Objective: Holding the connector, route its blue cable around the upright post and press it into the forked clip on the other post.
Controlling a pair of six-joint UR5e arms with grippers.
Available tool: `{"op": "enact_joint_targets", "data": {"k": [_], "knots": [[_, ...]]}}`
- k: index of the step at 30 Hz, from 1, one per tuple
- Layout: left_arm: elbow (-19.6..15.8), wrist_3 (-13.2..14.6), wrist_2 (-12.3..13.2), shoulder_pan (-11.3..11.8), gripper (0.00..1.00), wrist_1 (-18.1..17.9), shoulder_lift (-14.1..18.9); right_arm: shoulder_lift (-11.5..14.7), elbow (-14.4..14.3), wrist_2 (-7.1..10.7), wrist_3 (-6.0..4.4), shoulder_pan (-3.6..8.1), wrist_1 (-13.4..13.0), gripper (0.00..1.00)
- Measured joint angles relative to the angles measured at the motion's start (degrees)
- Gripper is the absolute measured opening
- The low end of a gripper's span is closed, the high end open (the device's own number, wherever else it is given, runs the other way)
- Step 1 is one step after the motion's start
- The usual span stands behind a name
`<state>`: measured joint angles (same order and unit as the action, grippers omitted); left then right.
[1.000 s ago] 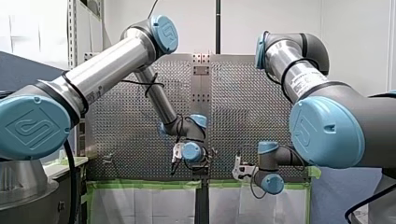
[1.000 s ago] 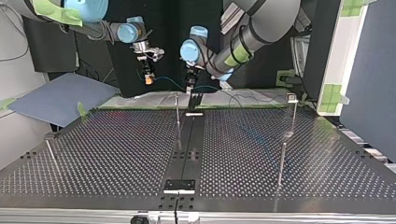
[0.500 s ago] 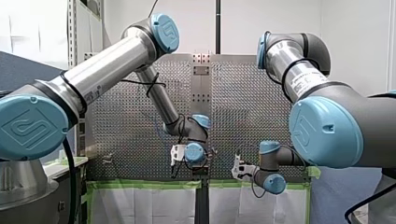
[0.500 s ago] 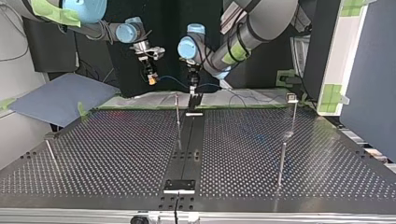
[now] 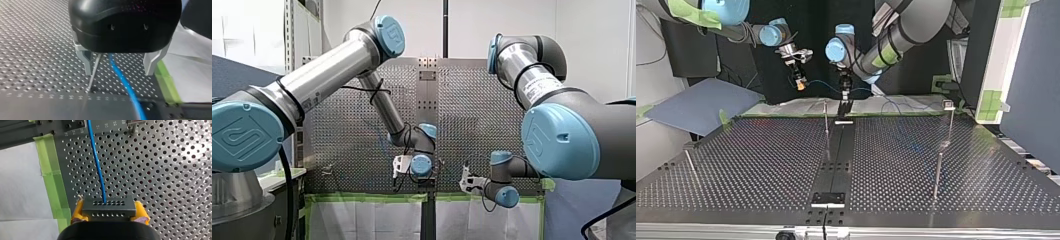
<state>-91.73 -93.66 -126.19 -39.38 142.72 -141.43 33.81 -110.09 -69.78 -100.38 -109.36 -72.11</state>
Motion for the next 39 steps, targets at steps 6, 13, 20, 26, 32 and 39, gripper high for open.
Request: {"op": "enact_joint_targets", "data": {"k": [6,13,20,26,32,39], "knots": [[0.7,2.9,0.2,0.0,1.0,-0.7,-2.6,0.0,0.0,0.56,0.06,-0.1,0.1,0.0],[2.8,4.5,2.5,-0.2,1.0,0.0,-4.2,0.0,0.0,0.76,0.17,-0.31,0.2,0.0],[4.1,4.6,2.9,-0.7,1.0,1.0,-4.2,0.0,0.0,0.78,0.25,-0.51,0.1,0.0],[4.2,5.5,3.4,-1.2,1.0,0.7,-4.2,0.0,0.0,0.76,0.25,-0.54,0.0,0.0],[4.2,5.6,3.4,-1.6,1.0,0.0,-4.2,0.0,0.0,0.78,0.25,-0.55,0.0,0.0],[4.2,5.3,2.8,-1.5,1.0,-0.6,-4.2,0.0,0.0,0.78,0.18,-0.55,-0.1,0.0]]}}
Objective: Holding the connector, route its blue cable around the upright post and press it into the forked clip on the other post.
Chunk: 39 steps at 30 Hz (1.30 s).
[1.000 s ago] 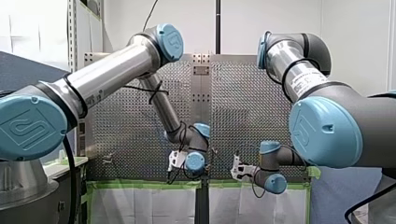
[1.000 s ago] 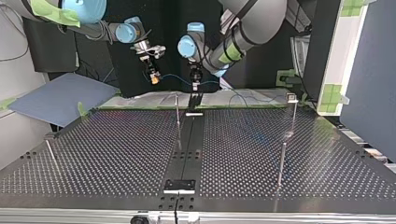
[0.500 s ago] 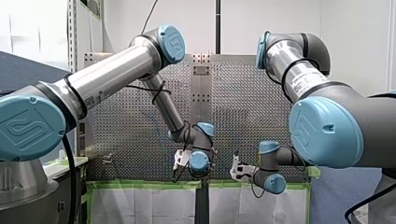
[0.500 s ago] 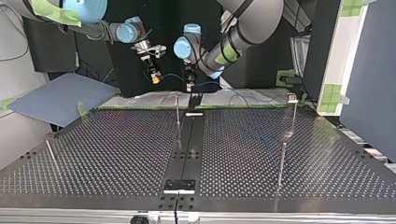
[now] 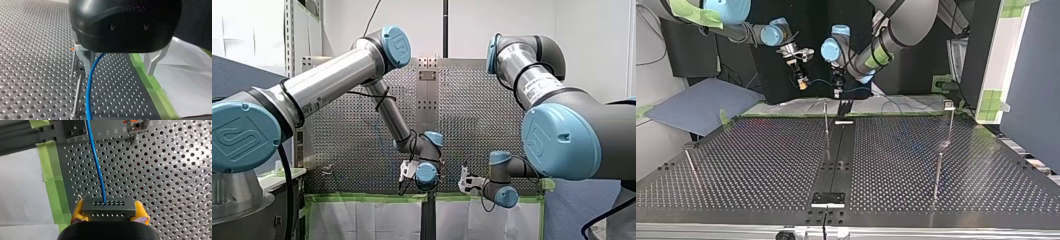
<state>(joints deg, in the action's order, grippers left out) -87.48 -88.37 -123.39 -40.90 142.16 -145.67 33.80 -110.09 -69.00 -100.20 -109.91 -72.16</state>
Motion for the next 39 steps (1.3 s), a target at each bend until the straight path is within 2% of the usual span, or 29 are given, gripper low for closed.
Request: {"op": "enact_joint_targets", "data": {"k": [3,5,6,7,8,9,11,12,14,21,22,24,26,27,29,36,39], "knots": [[0.0,-0.1,-0.3,0.1,1.0,-0.1,0.0,0.0,0.0,-0.02,-0.04,0.0,0.0,0.0],[0.0,-0.1,-0.8,0.2,0.81,-0.1,0.0,0.0,0.0,-0.04,-0.05,0.0,0.0,0.0],[0.0,-0.1,-1.0,0.2,0.81,-0.1,0.0,0.0,0.0,-0.04,-0.07,0.0,0.0,0.0],[0.0,-0.1,-1.3,0.2,0.69,-0.1,0.0,0.0,0.0,-0.03,-0.07,0.0,0.0,0.0],[0.0,-0.1,-1.3,0.2,0.63,-0.1,0.0,0.0,0.0,-0.03,-0.07,0.0,0.0,0.0],[0.0,-0.1,-1.4,0.2,0.63,-0.1,0.0,0.0,0.0,-0.02,-0.06,0.0,0.0,0.0],[0.0,0.0,-1.4,0.2,0.47,-0.3,0.0,0.0,0.0,-0.01,-0.04,0.0,0.0,0.0],[0.0,0.0,-1.5,0.2,0.47,-0.4,0.0,0.0,0.0,-0.01,-0.03,0.0,0.0,0.0],[0.0,0.0,-1.5,0.3,0.36,-0.6,0.0,0.0,0.0,0.0,-0.02,0.0,0.0,0.0],[0.0,-0.1,-1.5,0.3,0.36,-1.1,0.0,0.0,0.0,0.0,-0.01,0.0,0.2,0.0],[0.0,-0.1,-1.5,0.3,0.31,-1.1,0.0,0.0,0.0,0.0,-0.01,0.0,0.2,0.0],[0.0,-0.1,-1.6,0.3,0.31,-1.2,0.0,0.0,0.0,0.0,-0.01,0.0,0.2,0.0],[0.0,-0.1,-1.9,0.3,0.17,-1.1,0.0,0.0,0.0,0.0,-0.01,0.0,0.2,0.0],[0.0,-0.1,-2.2,0.4,0.17,-1.1,0.0,0.0,0.0,0.0,-0.01,0.0,0.2,0.0],[0.0,-0.1,-2.7,0.4,0.09,-1.2,0.0,0.0,0.0,0.0,-0.01,0.0,0.2,0.0],[0.0,-0.4,-2.2,0.4,0.06,-1.5,0.0,0.0,0.0,0.0,0.1,0.0,0.4,0.0],[0.0,-1.0,-2.0,0.4,0.0,-1.5,0.0,0.0,0.0,0.0,0.14,-0.01,0.5,0.0]]}}
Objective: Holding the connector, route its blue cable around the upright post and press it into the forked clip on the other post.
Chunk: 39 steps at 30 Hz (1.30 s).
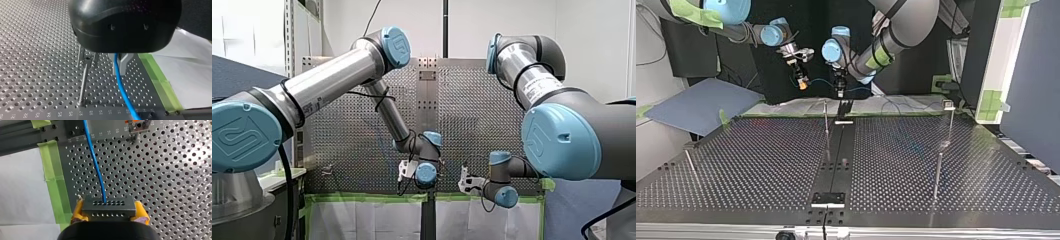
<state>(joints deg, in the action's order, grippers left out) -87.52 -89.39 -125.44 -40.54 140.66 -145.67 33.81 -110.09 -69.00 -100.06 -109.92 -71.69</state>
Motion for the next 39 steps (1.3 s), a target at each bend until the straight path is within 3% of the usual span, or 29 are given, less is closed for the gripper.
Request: {"op": "enact_joint_targets", "data": {"k": [9,18,29,39], "knots": [[0.0,-0.9,0.0,-0.2,0.0,0.1,0.0,0.0,0.0,-0.53,0.03,0.02,0.3,0.0],[0.0,-0.6,-0.4,-0.7,0.0,0.4,0.0,0.0,0.0,-2.84,0.01,0.44,0.6,0.0],[-0.2,-0.1,-2.2,-3.1,0.0,0.3,0.0,0.0,0.0,-4.89,0.04,0.47,1.1,0.0],[-2.3,0.5,-2.7,-4.5,0.0,-3.7,0.0,0.0,0.0,-6.16,0.34,0.21,1.2,0.0]]}}
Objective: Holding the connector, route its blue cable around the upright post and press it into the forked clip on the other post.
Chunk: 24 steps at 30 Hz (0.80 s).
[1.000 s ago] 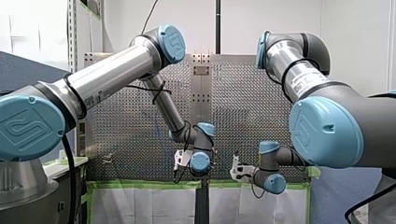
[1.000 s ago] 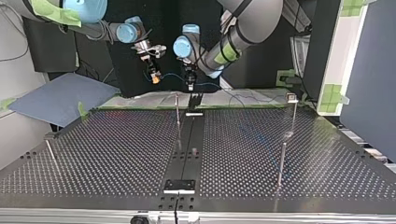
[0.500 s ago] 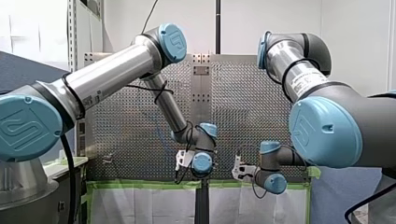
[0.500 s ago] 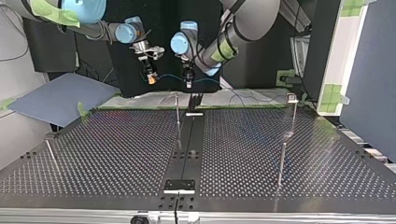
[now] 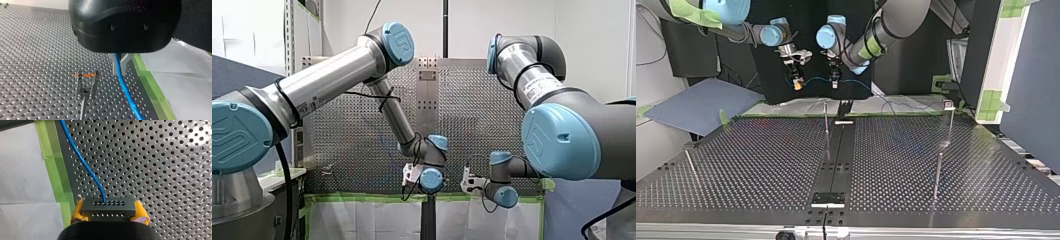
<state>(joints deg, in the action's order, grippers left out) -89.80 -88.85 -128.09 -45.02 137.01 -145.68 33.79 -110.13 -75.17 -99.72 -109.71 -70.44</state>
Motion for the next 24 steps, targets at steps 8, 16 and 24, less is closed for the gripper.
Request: {"op": "enact_joint_targets", "data": {"k": [8,16,24], "knots": [[0.0,-0.6,0.9,0.0,0.0,-2.0,-2.4,-0.1,-0.2,-0.22,-0.06,0.29,-0.2,0.0],[0.6,-1.1,2.3,0.7,0.03,-1.9,-3.2,-3.3,0.5,0.02,-0.98,0.93,-2.6,0.0],[1.7,-1.7,3.5,1.3,0.03,-1.2,-3.2,-4.8,2.1,0.09,-0.93,2.31,-2.0,0.0]]}}
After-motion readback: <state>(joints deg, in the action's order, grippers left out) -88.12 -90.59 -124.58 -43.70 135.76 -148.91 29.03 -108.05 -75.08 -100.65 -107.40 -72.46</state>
